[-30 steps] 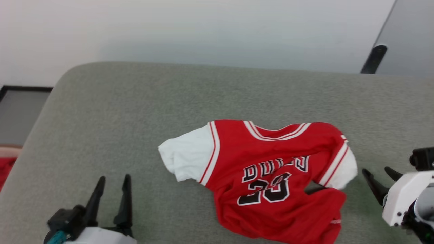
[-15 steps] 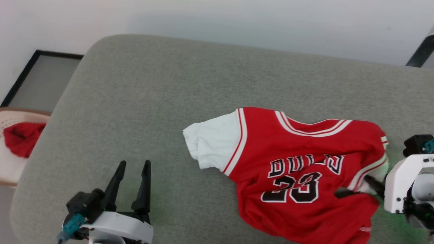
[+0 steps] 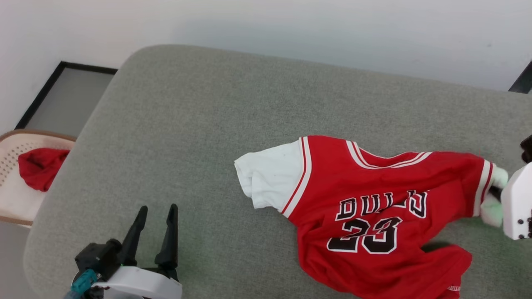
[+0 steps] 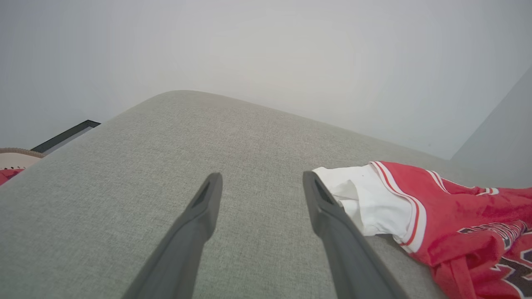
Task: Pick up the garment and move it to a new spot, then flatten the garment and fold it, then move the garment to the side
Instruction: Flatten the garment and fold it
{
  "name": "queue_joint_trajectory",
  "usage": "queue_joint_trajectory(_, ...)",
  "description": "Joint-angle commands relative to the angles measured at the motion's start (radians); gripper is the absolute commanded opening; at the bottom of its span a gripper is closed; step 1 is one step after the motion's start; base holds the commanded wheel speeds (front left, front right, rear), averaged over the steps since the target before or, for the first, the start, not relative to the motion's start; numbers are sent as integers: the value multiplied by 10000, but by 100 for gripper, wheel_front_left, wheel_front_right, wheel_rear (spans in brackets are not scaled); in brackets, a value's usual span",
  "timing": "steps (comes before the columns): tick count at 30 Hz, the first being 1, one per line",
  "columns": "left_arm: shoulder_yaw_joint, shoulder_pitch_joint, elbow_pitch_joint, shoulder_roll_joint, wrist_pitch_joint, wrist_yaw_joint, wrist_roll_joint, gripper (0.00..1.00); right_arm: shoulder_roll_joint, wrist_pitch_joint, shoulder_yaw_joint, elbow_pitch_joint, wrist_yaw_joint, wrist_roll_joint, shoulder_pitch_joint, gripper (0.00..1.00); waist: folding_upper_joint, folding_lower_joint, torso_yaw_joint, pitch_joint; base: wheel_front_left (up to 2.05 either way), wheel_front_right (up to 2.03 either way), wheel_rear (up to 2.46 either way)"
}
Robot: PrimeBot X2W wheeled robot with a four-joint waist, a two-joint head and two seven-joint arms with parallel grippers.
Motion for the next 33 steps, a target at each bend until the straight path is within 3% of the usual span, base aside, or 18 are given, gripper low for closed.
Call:
queue_joint_trajectory(1, 29, 67, -18, 10, 5, -27, -6, 100, -140, 40, 50, -142, -15, -5, -60, 0, 0, 0, -64, -125, 0, 0, 0)
queue_joint_trajectory(7, 63, 163, -36, -50, 5, -27, -23, 100, -396, -56, 460, -1375, -15, 108, -237, 0, 0, 0, -95, -309, 0, 0, 0)
queue_joint_trajectory(14, 54, 173, -14, -181, 5, -27, -42, 100, 221, 73, 1522, -2464, -15, 328, -457, 0, 0, 0, 25, -340, 0, 0, 0)
queue_joint_trajectory(21, -11, 85, 60, -297, 5, -27, -89, 100, 1042, -53, 3431, -2080, -15, 589, -376, 0, 0, 0, 257, -273, 0, 0, 0)
queue_joint_trajectory(22, -26, 71, 80, -309, 5, -27, -75, 100, 1072, -120, 3649, -1977, -15, 582, -381, 3, 0, 0, 286, -279, 0, 0, 0)
queue_joint_trajectory(23, -34, 68, 98, -316, 5, -27, -78, 100, 1105, -184, 3860, -1877, -15, 636, -369, 19, 0, 0, 302, -293, 0, 0, 0)
queue_joint_trajectory(24, -46, 64, 116, -325, 5, -27, -78, 100, 1122, -229, 4075, -1810, -15, 698, -376, 42, 0, 0, 323, -308, 0, 0, 0)
queue_joint_trajectory(25, -62, 63, 136, -335, 5, -27, -75, 100, 1111, -326, 4193, -1755, -15, 770, -386, 100, 0, 0, 355, -338, 0, 0, 0)
queue_joint_trajectory(33, 49, 407, 182, -222, 5, -27, -92, 100, 582, -322, 3936, -2217, -15, 1532, -225, 100, 0, 0, 402, -766, 0, 0, 0)
